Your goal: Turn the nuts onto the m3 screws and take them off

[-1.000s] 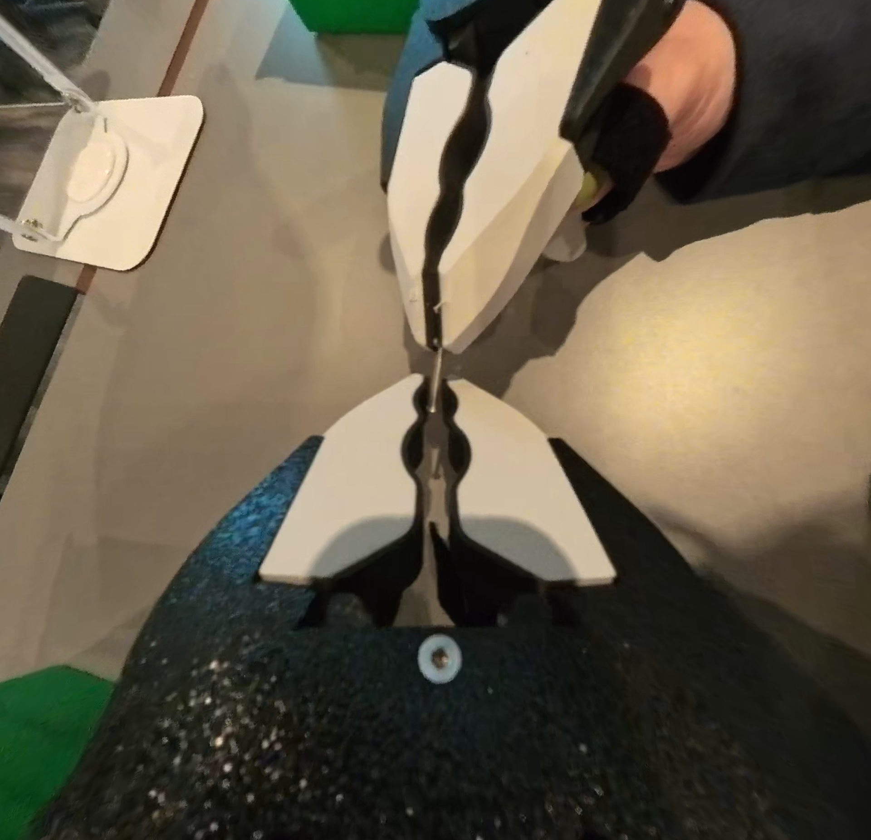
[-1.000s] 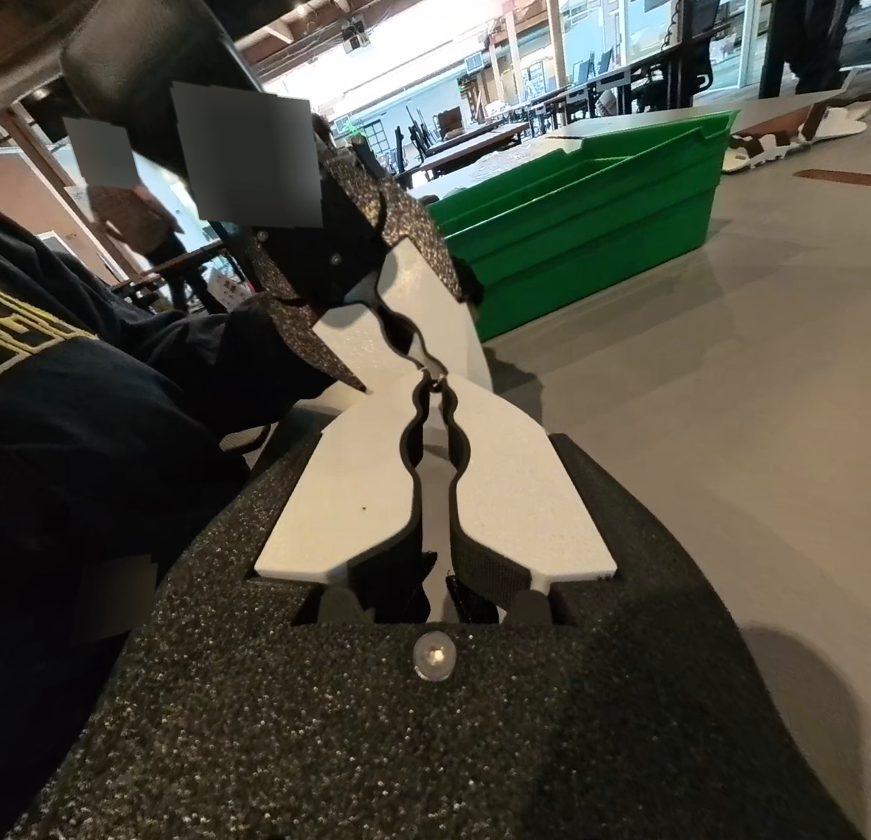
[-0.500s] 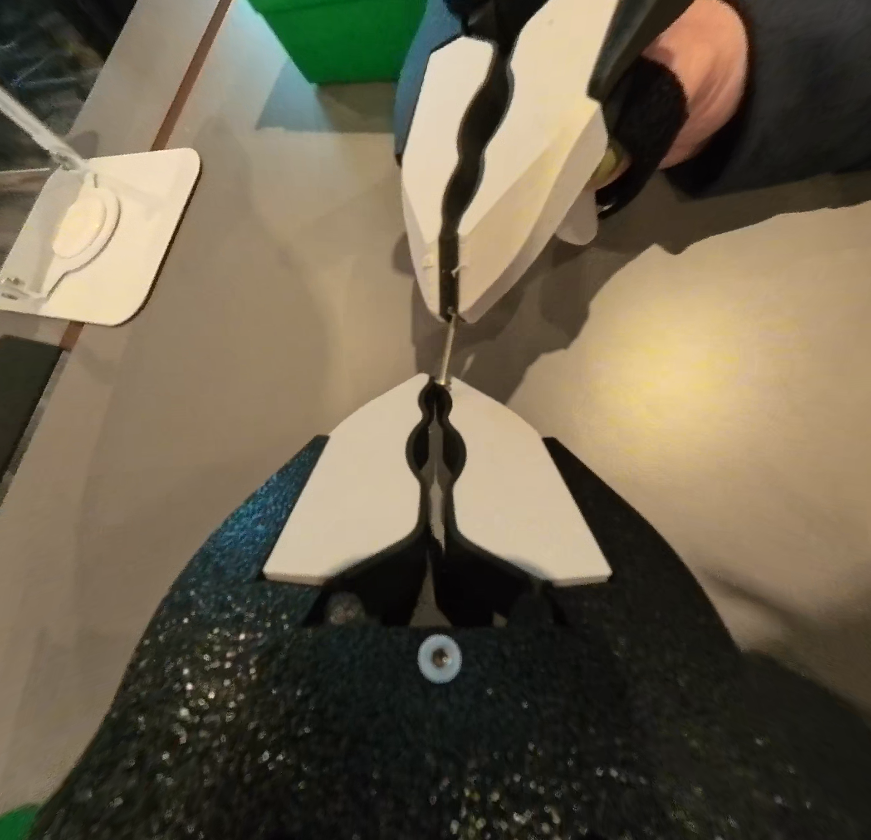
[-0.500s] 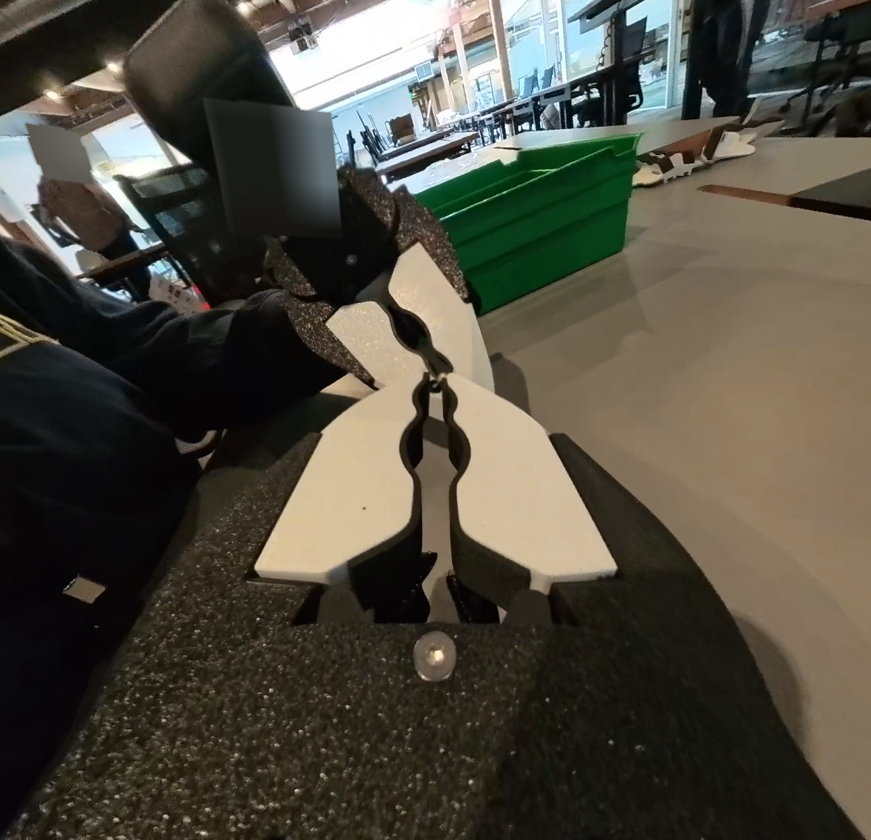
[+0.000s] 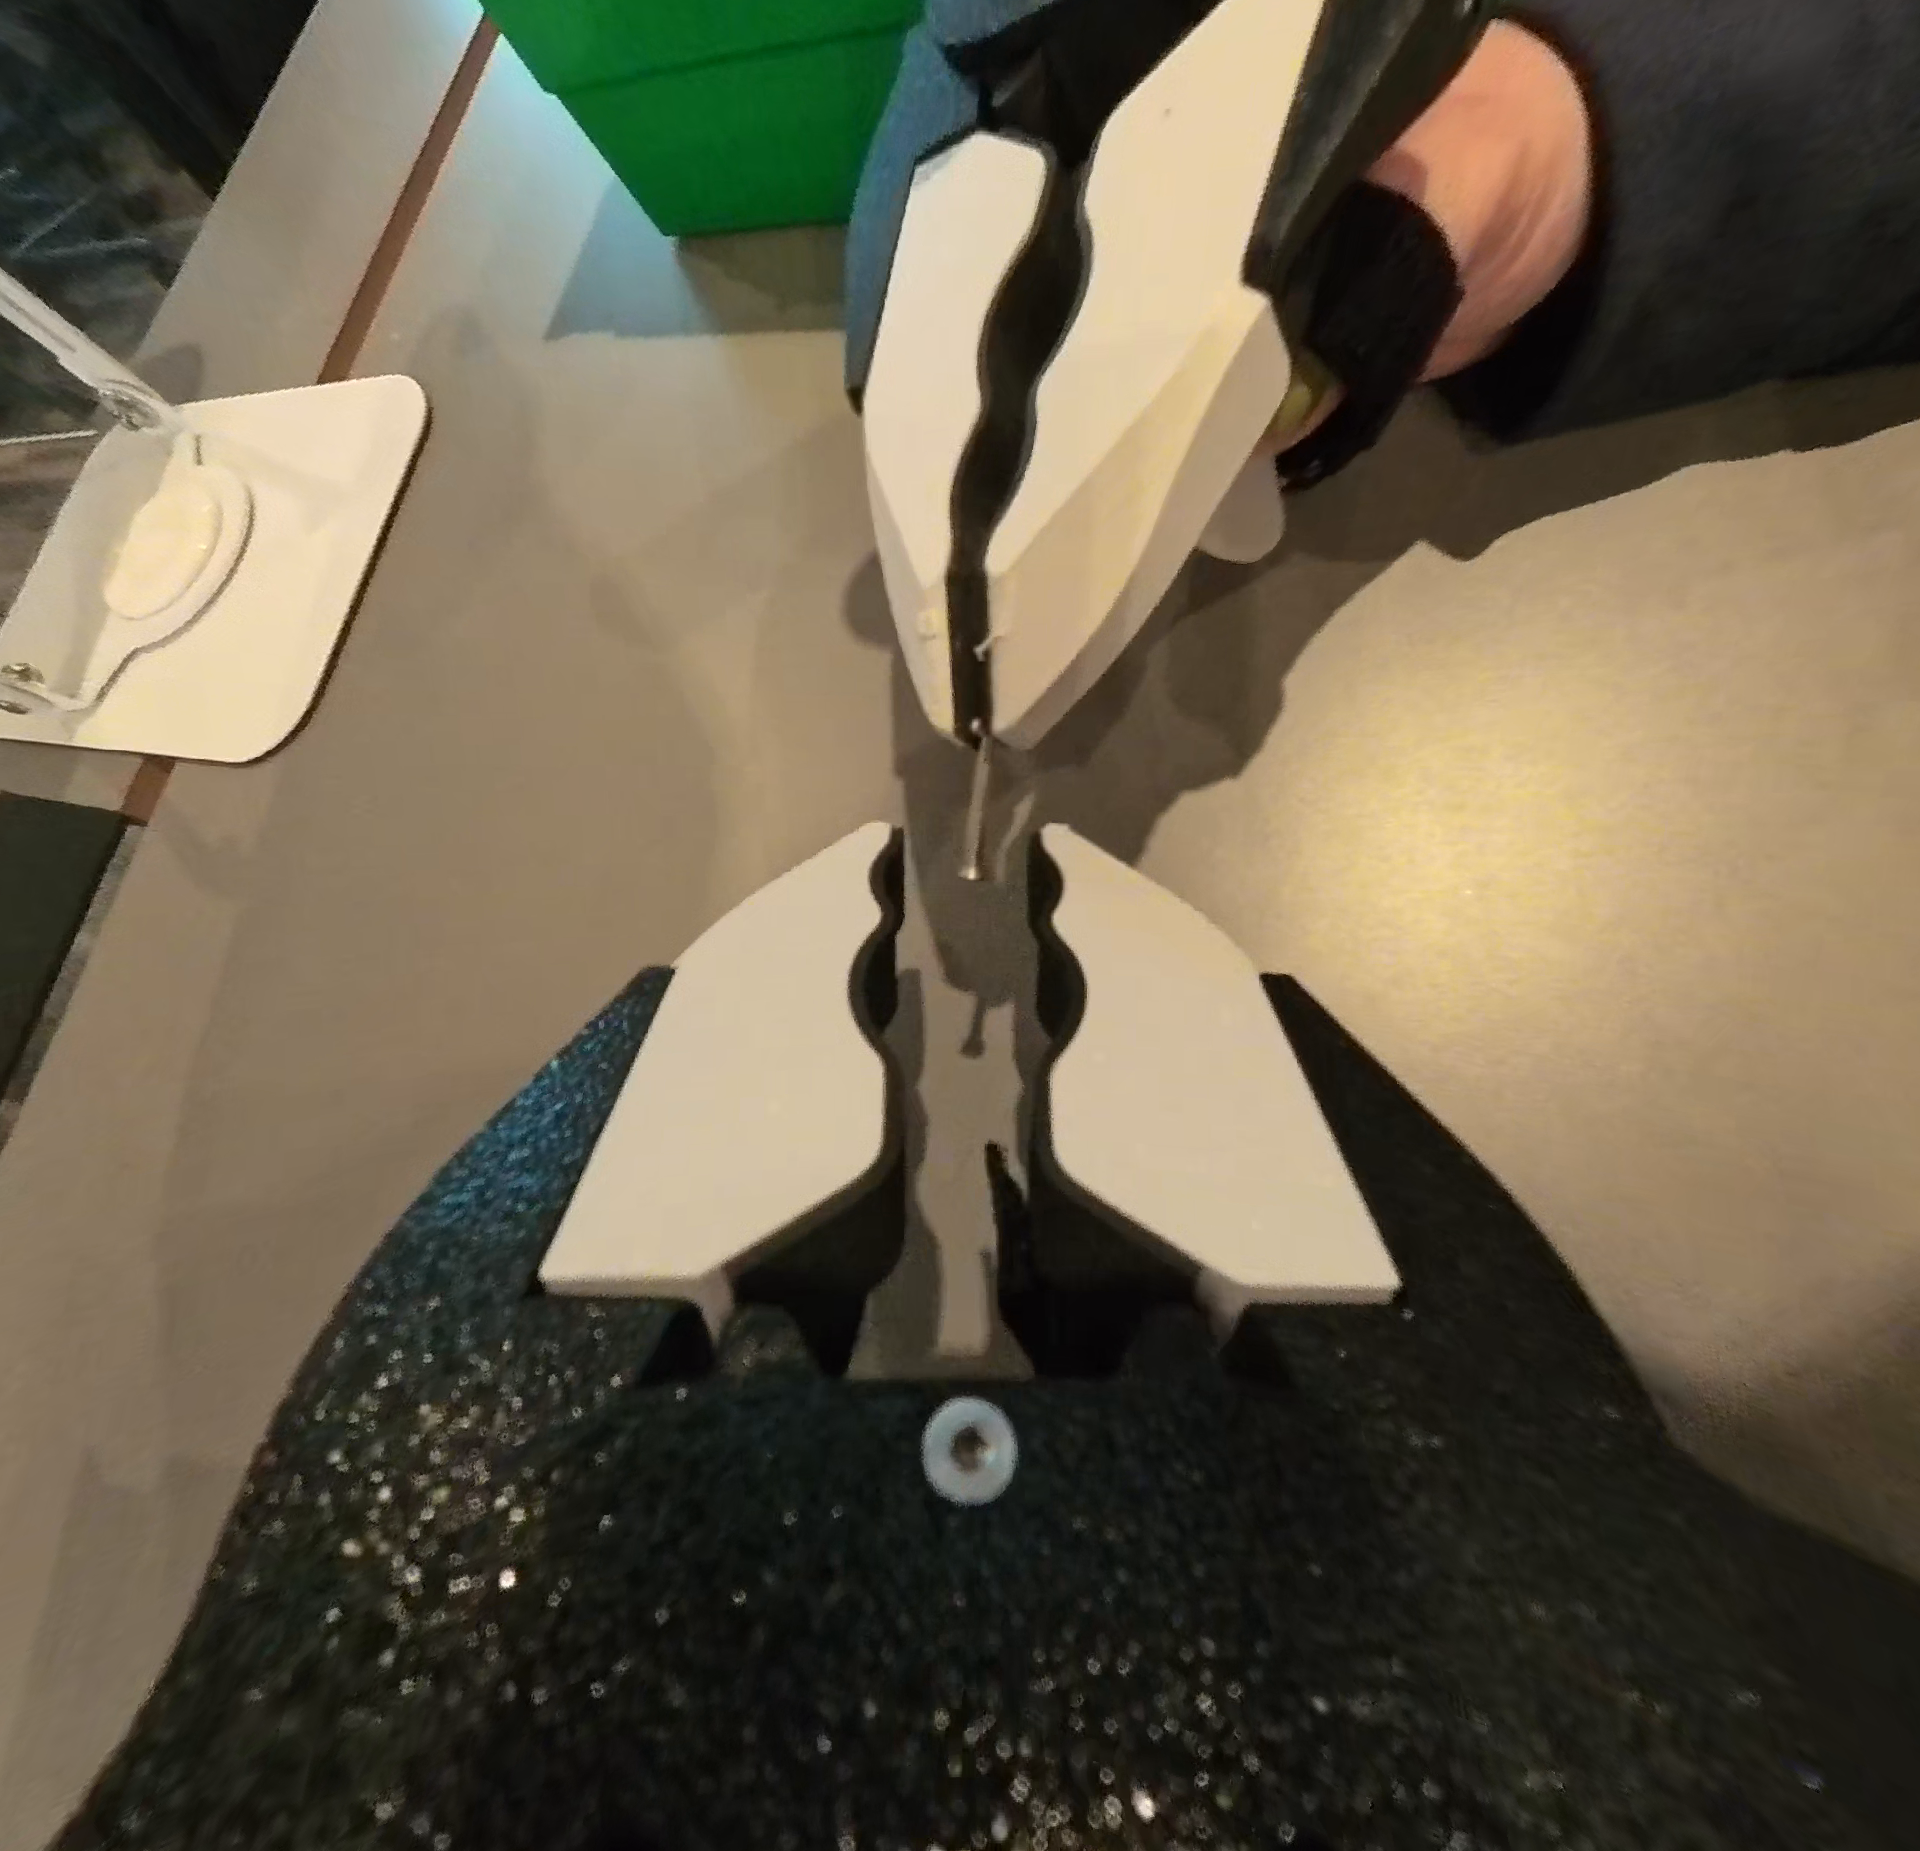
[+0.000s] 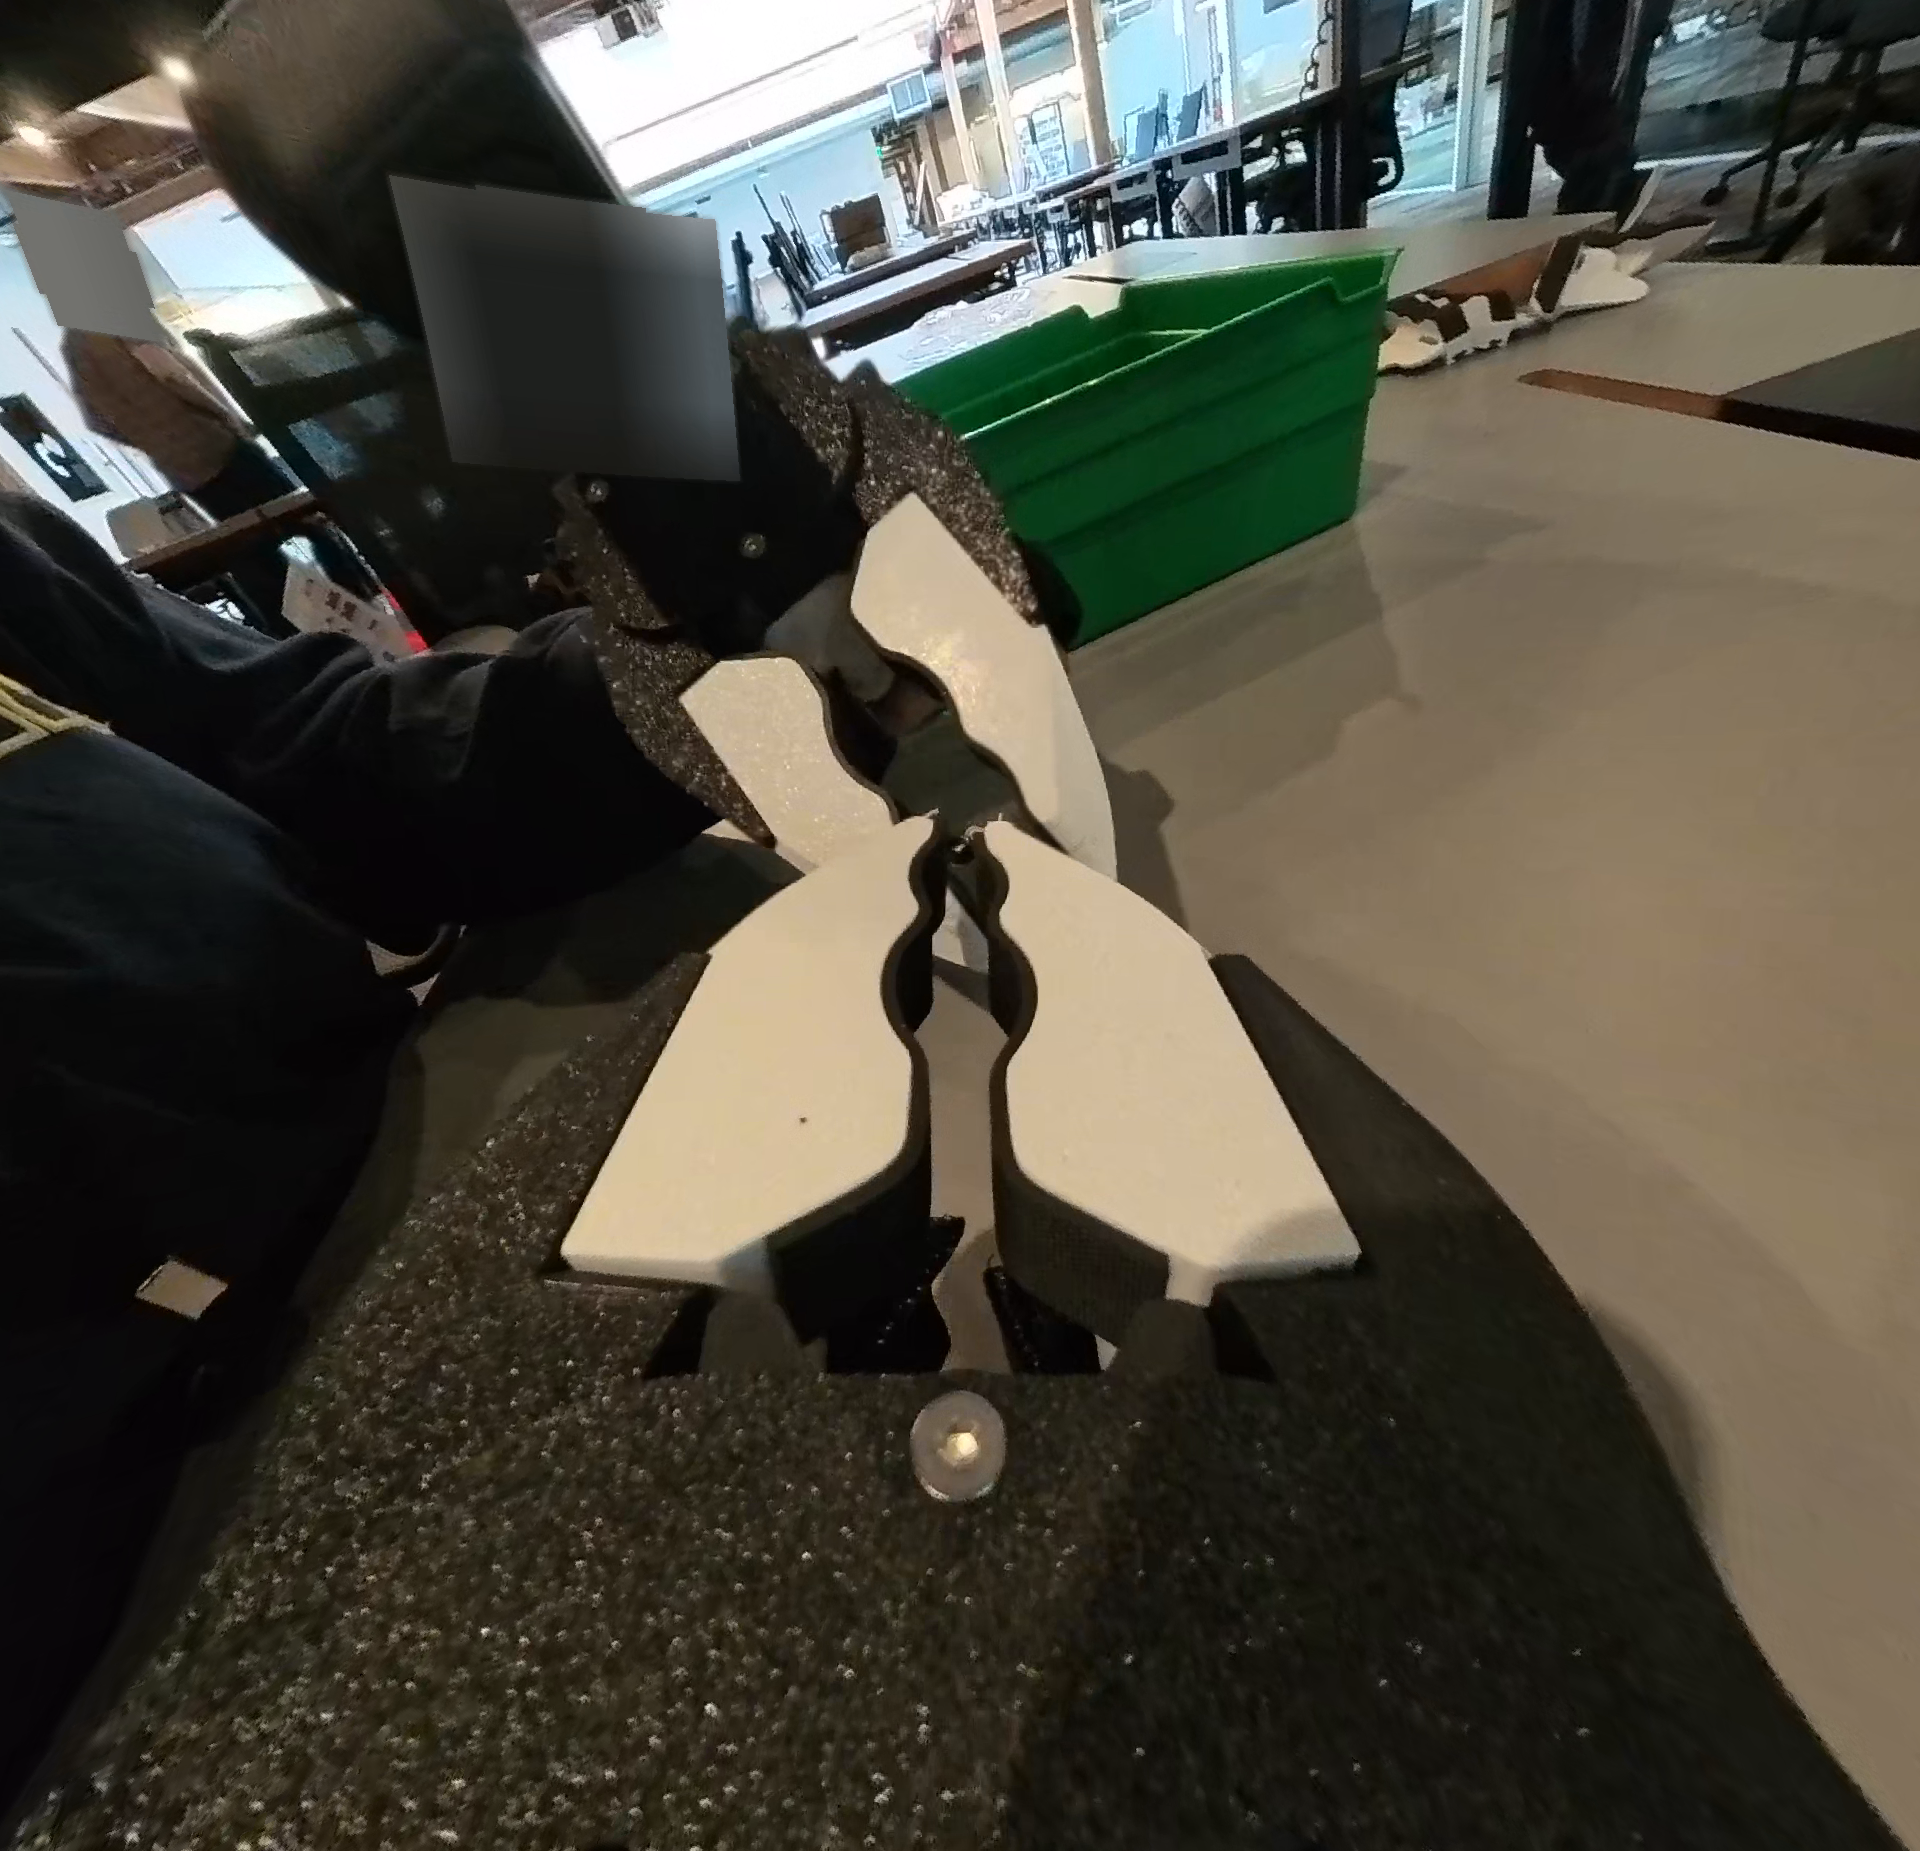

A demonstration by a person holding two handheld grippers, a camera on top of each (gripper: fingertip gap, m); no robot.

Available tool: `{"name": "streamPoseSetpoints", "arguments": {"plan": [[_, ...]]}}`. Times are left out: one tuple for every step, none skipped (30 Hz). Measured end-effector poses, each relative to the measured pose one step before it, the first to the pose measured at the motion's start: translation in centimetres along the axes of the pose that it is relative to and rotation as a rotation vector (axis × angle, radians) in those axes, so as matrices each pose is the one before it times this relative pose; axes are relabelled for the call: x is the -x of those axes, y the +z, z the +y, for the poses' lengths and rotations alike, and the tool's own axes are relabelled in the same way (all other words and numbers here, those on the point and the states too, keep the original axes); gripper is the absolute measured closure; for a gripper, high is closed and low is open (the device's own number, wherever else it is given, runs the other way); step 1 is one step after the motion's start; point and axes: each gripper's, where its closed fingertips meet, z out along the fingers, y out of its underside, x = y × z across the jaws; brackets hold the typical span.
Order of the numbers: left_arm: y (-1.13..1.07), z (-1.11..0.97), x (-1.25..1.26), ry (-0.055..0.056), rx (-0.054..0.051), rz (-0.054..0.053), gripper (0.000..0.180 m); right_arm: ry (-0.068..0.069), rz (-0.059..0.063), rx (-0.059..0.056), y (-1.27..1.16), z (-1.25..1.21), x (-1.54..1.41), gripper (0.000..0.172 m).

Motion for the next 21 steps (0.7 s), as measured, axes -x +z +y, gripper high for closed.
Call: {"name": "streamPoseSetpoints", "arguments": {"plan": [[0.067, -0.065, -0.130, 0.0091, 0.0032, 0.0021, 0.161, -0.0005, -0.0017, 0.0020, 0.026, 0.024, 0.029, 0.167], [0.069, -0.083, -0.156, 0.0063, 0.0013, 0.0047, 0.164, -0.0001, -0.0021, 0.0002, -0.002, 0.003, 0.026, 0.167], [0.095, -0.002, -0.096, 0.0025, 0.0052, 0.0020, 0.167, 0.0005, -0.0032, -0.0006, -0.006, -0.010, 0.035, 0.167], [0.095, 0.066, 0.087, -0.0007, 0.0087, -0.0081, 0.169, 0.0024, 0.0039, 0.0019, 0.008, 0.033, -0.067, 0.167], [0.057, 0.041, 0.131, 0.0014, 0.0047, -0.0108, 0.172, 0.0022, 0.0040, 0.0004, 0.008, 0.005, -0.067, 0.167], [0.014, -0.031, 0.177, 0.0074, -0.0026, -0.0163, 0.175, 0.0032, 0.0037, -0.0034, -0.015, -0.045, -0.078, 0.167], [-0.020, -0.077, 0.147, 0.0127, -0.0074, -0.0155, 0.178, 0.0048, -0.0005, -0.0052, -0.050, -0.063, -0.044, 0.167], [0.017, -0.035, 0.075, 0.0090, -0.0038, -0.0083, 0.180, 0.0066, -0.0024, -0.0023, -0.020, -0.027, -0.028, 0.167], [0.064, 0.034, 0.083, 0.0002, 0.0044, -0.0039, 0.180, 0.0063, 0.0039, 0.0002, 0.003, 0.010, -0.113, 0.167], [0.113, 0.058, 0.123, -0.0010, 0.0065, -0.0041, 0.180, 0.0025, 0.0091, -0.0009, -0.003, -0.014, -0.142, 0.167], [0.124, 0.004, 0.186, 0.0029, 0.0025, -0.0070, 0.180, -0.0002, 0.0130, -0.0046, -0.029, -0.063, -0.170, 0.167], [0.133, -0.048, 0.246, 0.0027, -0.0016, -0.0101, 0.180, -0.0014, 0.0169, -0.0083, -0.054, -0.101, -0.214, 0.166], [0.149, -0.072, 0.189, 0.0015, -0.0031, -0.0048, 0.180, -0.0025, 0.0141, -0.0090, -0.070, -0.122, -0.195, 0.166], [0.186, -0.018, 0.159, 0.0032, -0.0013, 0.0005, 0.180, -0.0038, 0.0068, -0.0057, -0.052, -0.083, -0.108, 0.165], [0.232, 0.126, 0.263, 0.0051, 0.0045, -0.0044, 0.180, -0.0054, 0.0120, -0.0057, -0.035, -0.102, -0.171, 0.159], [0.291, 0.290, 0.372, 0.0053, 0.0096, -0.0079, 0.180, -0.0092, 0.0269, -0.0093, -0.060, -0.139, -0.337, 0.153], [0.372, 0.379, 0.316, -0.0012, 0.0105, -0.0010, 0.180, -0.0156, 0.0286, -0.0120, -0.092, -0.190, -0.356, 0.148], [0.411, 0.403, 0.211, -0.0081, 0.0086, 0.0072, 0.180, -0.0205, 0.0212, -0.0088, -0.072, -0.156, -0.261, 0.144], [0.393, 0.431, 0.186, -0.0095, 0.0081, 0.0078, 0.180, -0.0190, 0.0166, -0.0033, -0.025, -0.082, -0.224, 0.141], [0.350, 0.473, 0.119, -0.0074, 0.0116, 0.0109, 0.180, -0.0162, 0.0099, 0.0008, 0.009, -0.029, -0.179, 0.139], [0.288, 0.486, 0.083, -0.0053, 0.0143, 0.0120, 0.180, -0.0161, 0.0045, 0.0019, 0.015, -0.021, -0.126, 0.137]]}}
